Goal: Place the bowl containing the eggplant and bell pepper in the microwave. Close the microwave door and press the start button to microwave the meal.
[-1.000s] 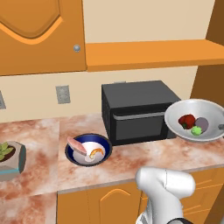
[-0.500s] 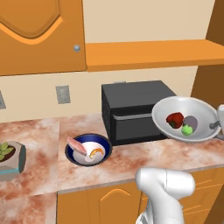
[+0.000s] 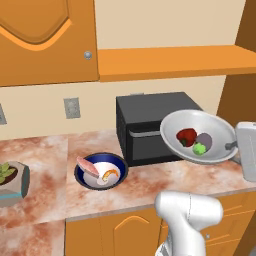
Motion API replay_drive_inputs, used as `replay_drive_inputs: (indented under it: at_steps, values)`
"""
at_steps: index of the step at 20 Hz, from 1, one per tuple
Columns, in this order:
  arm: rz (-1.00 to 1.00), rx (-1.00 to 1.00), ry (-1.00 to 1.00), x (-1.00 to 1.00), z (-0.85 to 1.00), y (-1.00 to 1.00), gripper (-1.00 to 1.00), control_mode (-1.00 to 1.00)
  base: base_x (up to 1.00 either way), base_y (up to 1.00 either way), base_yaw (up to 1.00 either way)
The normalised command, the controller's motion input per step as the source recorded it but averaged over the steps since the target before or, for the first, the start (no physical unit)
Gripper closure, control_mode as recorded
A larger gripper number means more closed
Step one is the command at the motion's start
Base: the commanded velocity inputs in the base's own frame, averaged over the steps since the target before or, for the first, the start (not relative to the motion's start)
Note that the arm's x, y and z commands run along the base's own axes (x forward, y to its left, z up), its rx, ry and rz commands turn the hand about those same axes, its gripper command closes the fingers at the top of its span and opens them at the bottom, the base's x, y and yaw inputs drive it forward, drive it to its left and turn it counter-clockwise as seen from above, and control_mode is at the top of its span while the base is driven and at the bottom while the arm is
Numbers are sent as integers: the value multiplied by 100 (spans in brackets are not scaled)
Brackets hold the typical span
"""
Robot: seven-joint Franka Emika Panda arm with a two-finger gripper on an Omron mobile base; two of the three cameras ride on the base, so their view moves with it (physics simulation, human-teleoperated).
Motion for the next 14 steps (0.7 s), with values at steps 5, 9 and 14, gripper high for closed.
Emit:
replay_drive_inputs:
  at_steps: [5,9,14]
  values:
    - [0,0,0,-4,0,0,100,-100,0,0,0]
    - [0,0,3,1,0,0,100,-100,0,0,0]
    - [0,0,1,0,0,0,100,100,-2,1,0]
